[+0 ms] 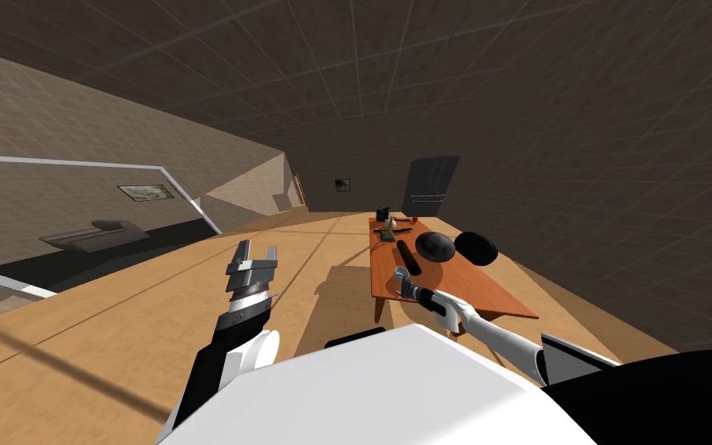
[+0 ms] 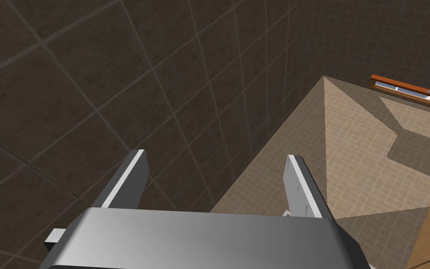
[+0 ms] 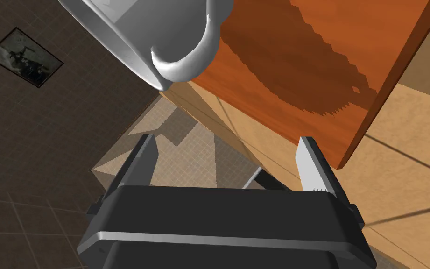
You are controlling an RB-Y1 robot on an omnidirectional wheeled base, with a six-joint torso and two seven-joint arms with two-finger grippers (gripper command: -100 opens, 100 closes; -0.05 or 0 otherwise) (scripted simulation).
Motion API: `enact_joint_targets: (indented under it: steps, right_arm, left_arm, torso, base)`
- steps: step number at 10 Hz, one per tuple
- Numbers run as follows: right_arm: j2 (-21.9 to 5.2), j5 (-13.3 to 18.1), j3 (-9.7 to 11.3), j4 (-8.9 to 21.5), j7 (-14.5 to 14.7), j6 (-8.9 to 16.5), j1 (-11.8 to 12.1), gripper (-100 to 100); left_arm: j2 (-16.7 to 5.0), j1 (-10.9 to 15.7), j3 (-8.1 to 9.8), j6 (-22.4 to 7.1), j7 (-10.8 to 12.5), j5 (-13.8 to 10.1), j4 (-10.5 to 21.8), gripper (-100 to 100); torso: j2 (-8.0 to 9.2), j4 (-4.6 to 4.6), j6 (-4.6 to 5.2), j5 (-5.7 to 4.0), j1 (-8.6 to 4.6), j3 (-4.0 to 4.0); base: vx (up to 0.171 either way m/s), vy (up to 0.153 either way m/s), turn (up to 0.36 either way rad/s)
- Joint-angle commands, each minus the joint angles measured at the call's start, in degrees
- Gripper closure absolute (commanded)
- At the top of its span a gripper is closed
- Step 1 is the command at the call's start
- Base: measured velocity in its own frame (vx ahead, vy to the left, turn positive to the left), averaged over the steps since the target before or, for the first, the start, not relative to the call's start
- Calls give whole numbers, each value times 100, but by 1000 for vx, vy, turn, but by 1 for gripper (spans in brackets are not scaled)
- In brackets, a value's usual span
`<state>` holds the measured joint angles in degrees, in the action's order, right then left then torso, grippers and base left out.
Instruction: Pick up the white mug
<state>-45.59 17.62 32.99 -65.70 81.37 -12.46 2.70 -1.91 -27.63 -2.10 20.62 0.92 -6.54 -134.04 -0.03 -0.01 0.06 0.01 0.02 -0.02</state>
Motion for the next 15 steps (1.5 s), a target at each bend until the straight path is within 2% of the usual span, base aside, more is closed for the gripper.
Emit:
enact_joint_targets:
  steps: [1,2,4,5,8,9,10,11,14,15]
  right_arm:
    - [-196,62,91,131,244,98,-40,-100]
    - [-287,101,149,253,376,138,-88,-100]
    - [-287,101,149,253,376,138,-88,-100]
    - [-434,162,245,440,581,200,-152,-100]
    - [-534,204,329,575,720,246,-174,-100]
    - [-489,194,315,528,667,255,-184,-100]
    - [-490,197,321,543,684,257,-189,0]
    - [-320,201,328,688,671,385,-312,-100]
    - [19,210,344,981,649,639,-559,-100]
    - [-21,216,330,993,669,539,-533,-100]
  left_arm:
    - [0,0,0,0,0,0,0,0]
    - [0,0,0,0,0,0,0,0]
    - [0,0,0,0,0,0,0,0]
    - [0,0,0,0,0,0,0,0]
    - [0,0,0,0,0,0,0,0]
    - [0,0,0,0,0,0,0,0]
    - [0,-1,0,0,0,0,0,0]
    - [0,-1,0,0,0,0,0,0]
    - [-1,0,1,0,0,0,0,0]
    - [-1,1,1,0,0,0,0,0]
  torso:
    - [0,0,0,0,0,0]
    - [-1,0,2,1,-1,0]
    - [1,0,3,0,-1,0]
    - [3,0,3,-1,0,1]
    - [0,0,3,0,-1,0]
    - [-3,-1,2,-1,-2,-2]
    - [0,0,3,-1,-1,0]
    - [3,0,3,-1,0,2]
    - [27,6,3,-8,-33,15]
    - [30,6,2,-8,-33,17]
  base:
    - [12,1,102]
    - [14,1,86]
    - [5,0,21]
    - [10,5,123]
    - [16,-4,46]
    - [12,-5,15]
    - [0,0,0]
    - [-36,-48,177]
    - [-70,-90,164]
    - [-33,-41,32]
